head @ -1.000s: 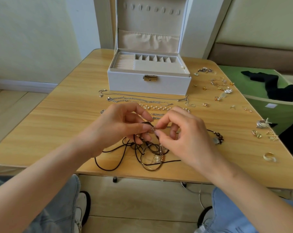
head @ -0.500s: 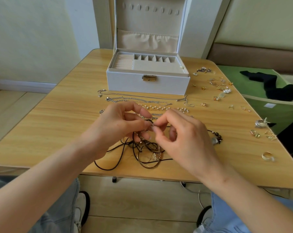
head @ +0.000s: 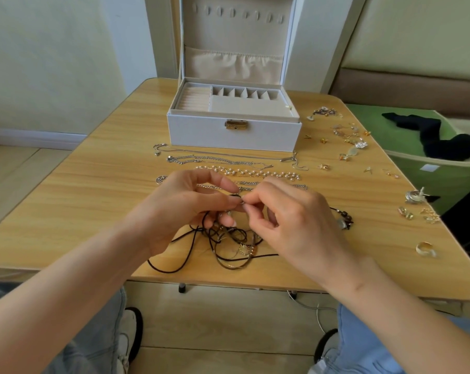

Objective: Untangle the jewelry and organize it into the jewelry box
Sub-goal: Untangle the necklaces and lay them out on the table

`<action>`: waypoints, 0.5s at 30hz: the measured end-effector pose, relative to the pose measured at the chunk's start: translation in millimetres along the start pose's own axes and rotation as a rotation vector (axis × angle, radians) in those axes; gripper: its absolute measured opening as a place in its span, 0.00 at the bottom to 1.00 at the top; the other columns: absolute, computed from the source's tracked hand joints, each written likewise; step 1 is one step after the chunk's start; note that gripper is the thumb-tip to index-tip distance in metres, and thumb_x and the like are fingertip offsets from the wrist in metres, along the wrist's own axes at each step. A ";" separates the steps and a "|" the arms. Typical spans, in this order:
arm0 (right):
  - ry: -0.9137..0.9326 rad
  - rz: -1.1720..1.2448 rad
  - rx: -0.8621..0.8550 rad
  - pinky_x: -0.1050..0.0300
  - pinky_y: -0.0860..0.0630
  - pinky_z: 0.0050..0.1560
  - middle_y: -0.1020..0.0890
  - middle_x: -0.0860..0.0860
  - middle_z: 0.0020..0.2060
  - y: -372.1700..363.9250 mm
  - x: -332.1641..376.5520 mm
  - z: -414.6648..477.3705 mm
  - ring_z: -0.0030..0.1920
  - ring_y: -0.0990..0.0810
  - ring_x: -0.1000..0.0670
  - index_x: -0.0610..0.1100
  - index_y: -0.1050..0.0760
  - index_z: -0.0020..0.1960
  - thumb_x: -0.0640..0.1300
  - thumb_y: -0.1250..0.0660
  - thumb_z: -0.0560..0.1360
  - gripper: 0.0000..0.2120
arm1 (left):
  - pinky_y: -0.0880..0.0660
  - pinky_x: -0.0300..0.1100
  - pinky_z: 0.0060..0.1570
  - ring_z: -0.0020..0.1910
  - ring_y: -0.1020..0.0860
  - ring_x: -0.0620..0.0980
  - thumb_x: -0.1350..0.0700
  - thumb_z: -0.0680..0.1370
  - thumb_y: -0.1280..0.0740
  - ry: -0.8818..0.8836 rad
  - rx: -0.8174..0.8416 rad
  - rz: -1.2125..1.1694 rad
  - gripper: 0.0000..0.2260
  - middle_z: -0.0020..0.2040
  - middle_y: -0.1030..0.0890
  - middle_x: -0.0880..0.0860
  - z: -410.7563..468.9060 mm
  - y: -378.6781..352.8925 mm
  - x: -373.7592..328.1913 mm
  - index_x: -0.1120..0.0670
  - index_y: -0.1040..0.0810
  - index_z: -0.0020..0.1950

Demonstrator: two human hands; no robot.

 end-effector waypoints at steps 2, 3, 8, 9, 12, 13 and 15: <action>0.008 0.014 -0.001 0.56 0.32 0.26 0.25 0.49 0.32 -1.0 0.4 0.3 0.28 0.32 0.51 0.38 0.24 0.38 0.35 0.33 0.70 0.02 | 0.33 0.32 0.24 0.27 0.28 0.47 0.61 0.71 0.30 -0.012 0.006 0.009 0.07 0.28 0.21 0.54 -0.2 -0.1 -2.7 0.57 0.22 0.48; 0.008 0.033 0.008 0.56 0.32 0.26 0.26 0.49 0.32 -1.9 0.0 0.5 0.28 0.32 0.51 0.38 0.24 0.38 0.34 0.33 0.70 0.02 | 0.33 0.32 0.25 0.26 0.28 0.46 0.61 0.71 0.30 -0.018 0.010 0.014 0.07 0.28 0.20 0.54 -0.7 0.0 -3.7 0.58 0.22 0.48; -0.016 0.148 0.070 0.63 0.36 0.31 0.31 0.55 0.35 -6.4 -4.7 1.9 0.31 0.34 0.55 0.37 0.24 0.39 0.33 0.34 0.71 0.02 | 0.32 0.31 0.25 0.27 0.24 0.45 0.60 0.69 0.30 -0.063 0.039 0.024 0.10 0.30 0.18 0.53 0.2 -1.3 -6.2 0.60 0.23 0.48; -0.019 0.166 0.078 0.66 0.37 0.32 0.31 0.55 0.36 -7.2 -5.4 2.4 0.32 0.34 0.56 0.37 0.24 0.39 0.33 0.34 0.71 0.02 | 0.31 0.31 0.25 0.27 0.23 0.44 0.62 0.71 0.31 -0.083 0.037 0.031 0.08 0.32 0.18 0.53 0.2 -1.5 -6.9 0.61 0.23 0.48; -0.028 0.227 0.070 0.68 0.35 0.32 0.30 0.55 0.35 -6.1 -6.0 3.1 0.33 0.33 0.56 0.36 0.24 0.39 0.32 0.34 0.71 0.03 | 0.29 0.32 0.26 0.29 0.22 0.45 0.65 0.73 0.33 -0.156 0.004 0.057 0.04 0.35 0.17 0.55 0.7 -0.5 -8.7 0.64 0.24 0.47; -0.035 0.252 0.061 0.67 0.33 0.31 0.30 0.56 0.35 -5.0 -5.9 2.8 0.33 0.32 0.56 0.36 0.24 0.39 0.32 0.34 0.71 0.03 | 0.29 0.32 0.26 0.30 0.22 0.45 0.65 0.74 0.33 -0.173 -0.003 0.062 0.04 0.35 0.18 0.55 0.6 -1.0 -9.1 0.65 0.24 0.47; -0.058 0.303 0.057 0.64 0.29 0.30 0.32 0.60 0.35 -4.0 -5.8 2.5 0.34 0.30 0.55 0.36 0.24 0.39 0.32 0.34 0.71 0.03 | 0.29 0.32 0.26 0.30 0.23 0.44 0.65 0.74 0.33 -0.188 0.000 0.060 0.03 0.35 0.19 0.55 0.6 -3.2 -9.4 0.65 0.24 0.46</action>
Point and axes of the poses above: each hand's wrist, its own z-axis towards the middle knuckle, its own y-axis out of the back of the hand, x = y × z, the point moved 7 cm from there along z, towards the middle knuckle
